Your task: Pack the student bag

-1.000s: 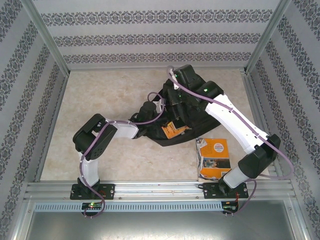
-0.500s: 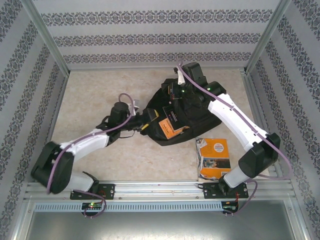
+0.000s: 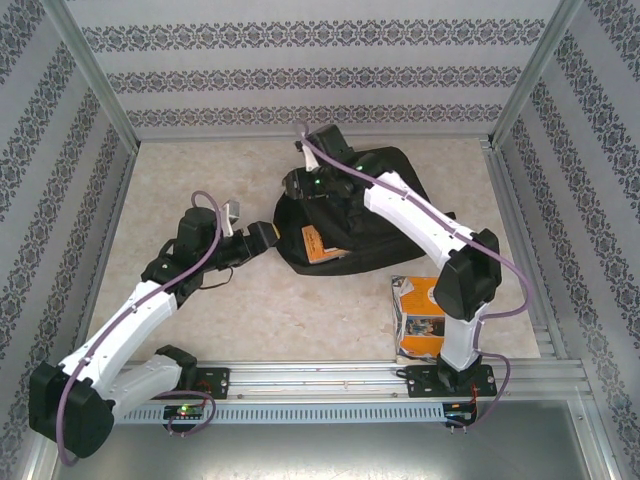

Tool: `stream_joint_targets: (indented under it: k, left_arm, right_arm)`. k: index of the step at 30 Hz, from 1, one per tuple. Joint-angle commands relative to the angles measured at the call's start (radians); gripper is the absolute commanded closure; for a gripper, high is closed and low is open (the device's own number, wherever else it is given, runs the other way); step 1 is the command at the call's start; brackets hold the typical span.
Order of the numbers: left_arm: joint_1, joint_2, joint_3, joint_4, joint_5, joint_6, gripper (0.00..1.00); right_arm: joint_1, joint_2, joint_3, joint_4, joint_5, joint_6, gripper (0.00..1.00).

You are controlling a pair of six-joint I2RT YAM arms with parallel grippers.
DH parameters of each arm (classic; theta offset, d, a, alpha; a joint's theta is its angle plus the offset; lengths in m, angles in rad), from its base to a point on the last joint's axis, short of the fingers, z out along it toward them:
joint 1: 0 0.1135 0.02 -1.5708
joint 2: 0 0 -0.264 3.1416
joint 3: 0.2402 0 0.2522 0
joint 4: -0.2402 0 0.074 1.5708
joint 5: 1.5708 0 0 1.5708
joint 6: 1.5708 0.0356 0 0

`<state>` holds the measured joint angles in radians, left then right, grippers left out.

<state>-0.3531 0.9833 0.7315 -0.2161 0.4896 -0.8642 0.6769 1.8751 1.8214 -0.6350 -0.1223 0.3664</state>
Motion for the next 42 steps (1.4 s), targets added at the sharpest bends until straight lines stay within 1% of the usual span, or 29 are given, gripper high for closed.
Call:
stream_joint_targets:
  k: [1,2,4,6,8,10,12,13,15,16,18,20,23,26,30,32,34,36,39,42]
  left_arm:
    - [0.004,-0.013,0.016,-0.106,0.013,0.056,0.2]
    - [0.003,-0.016,0.007,-0.105,0.02,0.056,0.2]
    - [0.002,-0.018,0.0,-0.107,0.028,0.066,0.2]
    - [0.0,-0.014,0.006,-0.116,0.031,0.079,0.2]
    - [-0.013,-0.003,0.018,-0.126,0.027,0.094,0.2]
    - [-0.04,0.015,0.033,-0.132,0.014,0.105,0.2]
    - [-0.081,0.037,0.04,-0.127,-0.007,0.111,0.2]
    - [-0.096,0.047,0.042,-0.122,-0.013,0.111,0.2]
    - [-0.134,0.072,0.045,-0.109,-0.031,0.109,0.2]
    - [-0.151,0.084,0.05,-0.108,-0.039,0.111,0.2]
    - [-0.184,0.114,0.068,-0.113,-0.053,0.118,0.2]
    - [-0.204,0.137,0.084,-0.122,-0.063,0.124,0.2]
    - [-0.213,0.145,0.094,-0.123,-0.072,0.124,0.19]
    - [-0.213,0.123,0.097,-0.135,-0.107,0.124,0.18]
    - [-0.212,0.101,0.109,-0.166,-0.134,0.132,0.16]
    - [-0.212,0.094,0.11,-0.176,-0.134,0.134,0.16]
    - [-0.212,0.085,0.11,-0.192,-0.138,0.139,0.16]
    - [-0.213,0.075,0.104,-0.203,-0.146,0.142,0.16]
    - [-0.212,0.081,0.099,-0.214,-0.145,0.147,0.16]
    - [-0.213,0.091,0.099,-0.215,-0.141,0.149,0.15]
  right_arm:
    - [0.034,-0.106,-0.068,-0.034,0.077,-0.072,0.29]
    - [0.034,-0.165,-0.131,-0.006,0.077,-0.072,0.23]
    - [0.035,-0.276,-0.237,0.036,0.082,-0.074,0.16]
    - [0.03,-0.386,-0.332,0.044,0.119,-0.074,0.14]
    - [0.011,-0.5,-0.442,0.046,0.164,-0.048,0.15]
    - [-0.025,-0.608,-0.587,0.025,0.238,0.015,0.2]
    - [-0.09,-0.733,-0.786,0.038,0.268,0.112,0.24]
    - [-0.12,-0.779,-0.869,0.04,0.265,0.16,0.26]
    - [-0.219,-0.857,-1.036,0.031,0.201,0.25,0.33]
    - [-0.254,-0.882,-1.104,0.037,0.164,0.285,0.35]
    - [-0.313,-0.932,-1.243,0.085,0.094,0.343,0.33]
    - [-0.339,-0.957,-1.331,0.11,0.096,0.394,0.3]
    - [-0.373,-0.937,-1.394,0.155,0.078,0.423,0.3]
    - [-0.389,-0.844,-1.414,0.256,0.003,0.406,0.31]
    - [-0.386,-0.68,-1.351,0.312,-0.03,0.326,0.3]
    - [-0.38,-0.626,-1.326,0.345,-0.079,0.319,0.31]
    - [-0.333,-0.588,-1.302,0.359,-0.087,0.334,0.32]
    - [-0.255,-0.564,-1.288,0.39,-0.082,0.37,0.32]
    - [-0.138,-0.51,-1.274,0.465,-0.135,0.436,0.32]
    - [-0.031,-0.457,-1.245,0.513,-0.163,0.477,0.33]
